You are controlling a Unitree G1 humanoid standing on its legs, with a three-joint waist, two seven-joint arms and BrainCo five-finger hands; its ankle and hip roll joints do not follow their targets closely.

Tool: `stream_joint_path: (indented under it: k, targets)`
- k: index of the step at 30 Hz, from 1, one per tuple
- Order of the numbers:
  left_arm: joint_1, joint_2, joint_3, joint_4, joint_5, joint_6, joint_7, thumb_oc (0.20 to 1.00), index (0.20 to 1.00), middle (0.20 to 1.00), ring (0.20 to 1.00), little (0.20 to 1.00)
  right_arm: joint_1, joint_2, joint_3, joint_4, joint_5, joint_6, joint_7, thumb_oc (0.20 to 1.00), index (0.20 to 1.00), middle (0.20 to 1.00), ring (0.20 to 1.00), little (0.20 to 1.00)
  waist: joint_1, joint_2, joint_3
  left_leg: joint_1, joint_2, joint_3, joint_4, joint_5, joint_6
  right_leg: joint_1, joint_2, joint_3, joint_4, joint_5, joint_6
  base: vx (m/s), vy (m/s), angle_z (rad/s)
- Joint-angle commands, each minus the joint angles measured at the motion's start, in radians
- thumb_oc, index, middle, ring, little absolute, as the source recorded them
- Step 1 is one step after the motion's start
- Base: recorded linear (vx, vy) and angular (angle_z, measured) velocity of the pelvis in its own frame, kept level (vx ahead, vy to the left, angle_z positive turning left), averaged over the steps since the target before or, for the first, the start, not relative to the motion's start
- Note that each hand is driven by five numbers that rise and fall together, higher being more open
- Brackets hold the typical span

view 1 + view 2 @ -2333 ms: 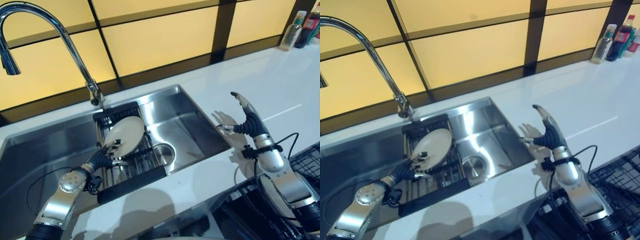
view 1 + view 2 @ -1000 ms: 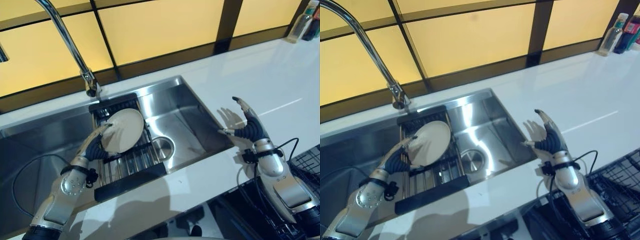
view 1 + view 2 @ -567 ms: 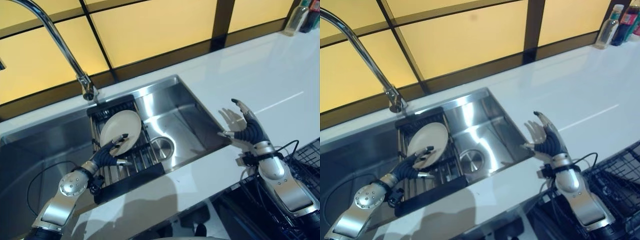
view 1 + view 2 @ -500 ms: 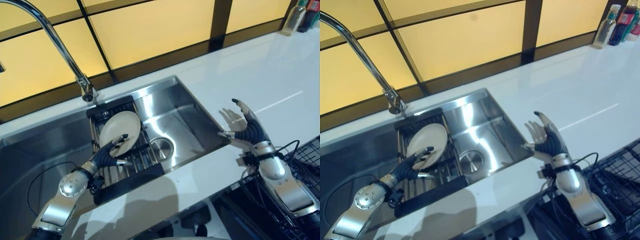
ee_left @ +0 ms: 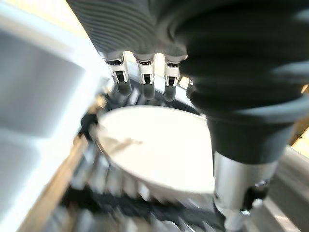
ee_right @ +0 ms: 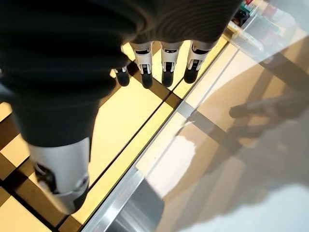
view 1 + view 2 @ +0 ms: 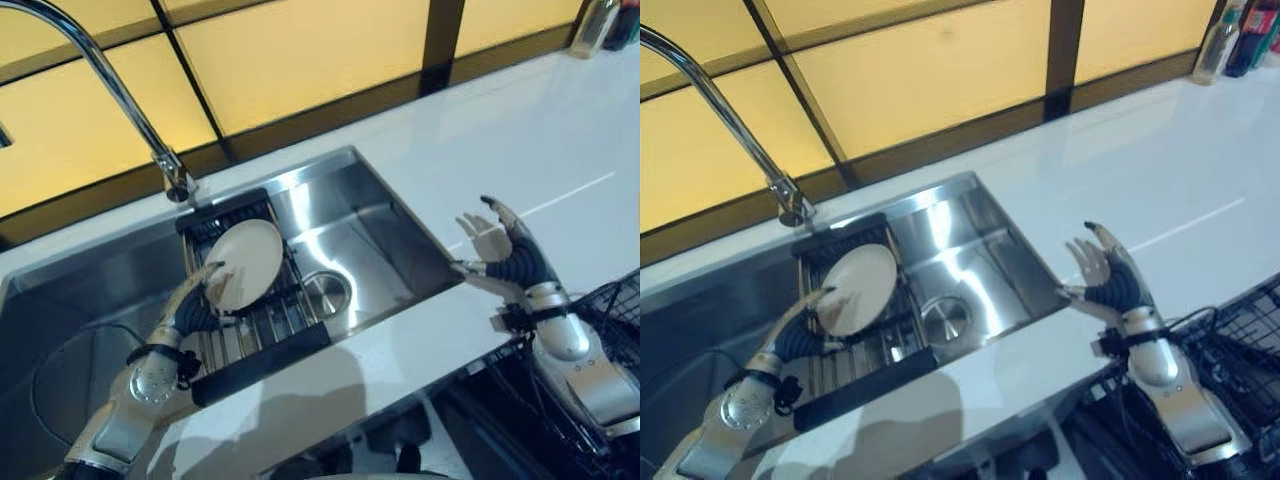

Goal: Pick up plates and place into dishwasher.

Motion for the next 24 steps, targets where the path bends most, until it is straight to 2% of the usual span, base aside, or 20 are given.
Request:
stream_joint_path:
  k: [1,4,8,17,24]
  targets:
    - [-0.186,0.096,-0.010,0.040,0.062,0.047,0.171,1.000,1.000,1.000,1.000,1.000,-0.152,-0.020,0.124,0.030,-0.021,0.004,-0.080,1.000,1.000,1.000,1.000,1.000,-0.012,-0.079,0.117,-0.118,-0.021,0.026,0.072,-0.039,0.021,-0.033,-0.078,0.056,0.039,-0.060,0.124,-0.31,-0.064,-0.07]
    - [-0.271,0.112,-0.050,0.093,0.068,0.069,0.208,1.000,1.000,1.000,1.000,1.000,-0.219,-0.010,0.159,0.018,-0.026,0.022,-0.116,1.000,1.000,1.000,1.000,1.000,-0.025,-0.098,0.177,-0.183,-0.021,0.034,0.082,-0.024,0.021,-0.097,-0.070,0.064,0.049,-0.044,0.118,-0.19,-0.043,-0.05]
    - [-0.310,0.091,-0.089,0.112,0.081,0.075,0.219,1.000,1.000,1.000,1.000,1.000,-0.236,0.001,0.160,0.009,-0.040,0.021,-0.127,1.000,1.000,1.000,1.000,1.000,-0.038,-0.103,0.211,-0.220,-0.024,0.042,0.081,-0.012,0.026,-0.141,-0.071,0.065,0.059,-0.034,0.116,-0.08,0.019,-0.01]
    - [-0.369,0.001,-0.159,0.115,0.107,0.041,0.183,1.000,1.000,1.000,1.000,1.000,-0.255,0.038,0.111,0.011,-0.091,0.015,-0.095,1.000,1.000,1.000,1.000,1.000,-0.069,-0.079,0.261,-0.241,-0.044,0.060,0.050,0.004,0.037,-0.205,-0.081,0.072,0.079,-0.024,0.118,-0.03,0.050,-0.03]
    - [-0.375,-0.057,-0.179,0.119,0.097,0.060,0.199,1.000,1.000,1.000,1.000,1.000,-0.250,0.075,0.087,0.009,-0.134,0.015,-0.076,1.000,1.000,1.000,1.000,1.000,-0.081,-0.074,0.277,-0.238,-0.054,0.073,0.038,0.007,0.042,-0.218,-0.084,0.077,0.081,-0.017,0.120,-0.01,0.011,-0.02]
